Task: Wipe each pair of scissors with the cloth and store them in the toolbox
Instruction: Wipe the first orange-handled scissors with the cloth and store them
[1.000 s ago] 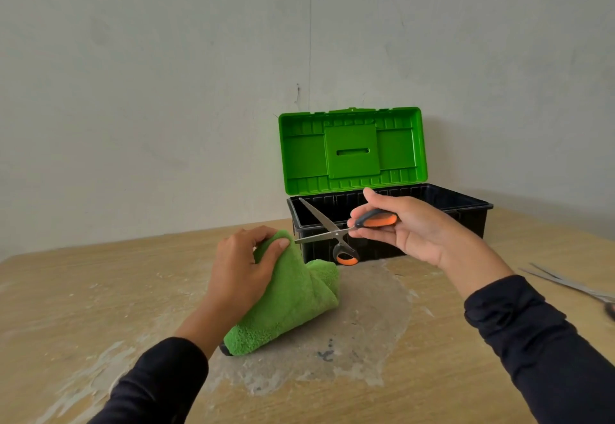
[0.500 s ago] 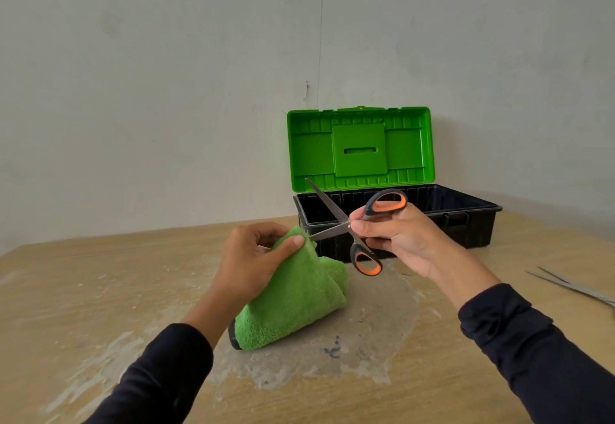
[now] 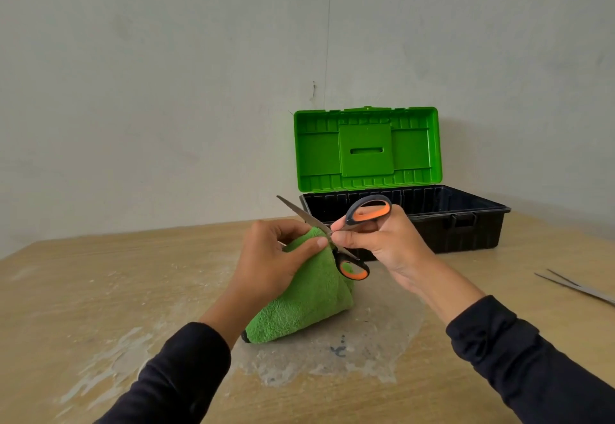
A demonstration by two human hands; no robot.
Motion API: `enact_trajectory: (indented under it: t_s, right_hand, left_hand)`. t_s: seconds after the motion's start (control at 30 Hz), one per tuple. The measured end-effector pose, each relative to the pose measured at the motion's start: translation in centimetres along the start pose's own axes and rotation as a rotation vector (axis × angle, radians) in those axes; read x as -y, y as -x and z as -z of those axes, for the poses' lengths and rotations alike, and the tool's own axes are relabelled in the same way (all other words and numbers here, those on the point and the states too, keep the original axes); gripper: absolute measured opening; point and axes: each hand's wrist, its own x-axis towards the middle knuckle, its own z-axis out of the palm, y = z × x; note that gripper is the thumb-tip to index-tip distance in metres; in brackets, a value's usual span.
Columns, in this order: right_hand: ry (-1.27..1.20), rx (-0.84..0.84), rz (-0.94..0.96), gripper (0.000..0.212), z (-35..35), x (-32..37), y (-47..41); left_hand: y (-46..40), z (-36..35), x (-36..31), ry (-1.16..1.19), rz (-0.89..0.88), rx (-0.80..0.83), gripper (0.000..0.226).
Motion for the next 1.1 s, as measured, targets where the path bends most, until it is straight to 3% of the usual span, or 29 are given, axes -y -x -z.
enact_trajectory:
  t_s: [0.17,0.37,0.47,0.63,0.97,1.1]
  right_hand:
    - [-0.011,-0.027,-0.048,0.017,0.7,0.4,-0.2]
    - [-0.027,0.002,-0.095,0.016,-0.2,0.2,0.1]
    - [-0.038,-0.017,-0.112,0.017,-0.7,0.0,0.3]
    - [-0.058,-0.054,-0.142,0.016,0.2,0.5,0.0]
    - [-0.004,-0.141,-0.057,0.014,3.3,2.0,-0.8]
    - [0.216,-0.134,-0.034,0.015,4.6,2.5,-1.1]
  left_hand:
    - [-0.1,0.6,0.2,-0.026,0.017,0.012,0.002]
    - [0.1,0.1,0.1,0.062,0.066,-0.036,0.016]
    - [0.2,0.2,0.3,0.072,0.092,-0.015,0.033]
    - [0.0,0.6,-0.1,0.026,0.058,0.005,0.009]
    - [-0.4,1.5,-0.1,0.004,0.091,-0.116,0.014]
    - [-0.4,1.4,0.1,-0.004,0.08,-0.164,0.016]
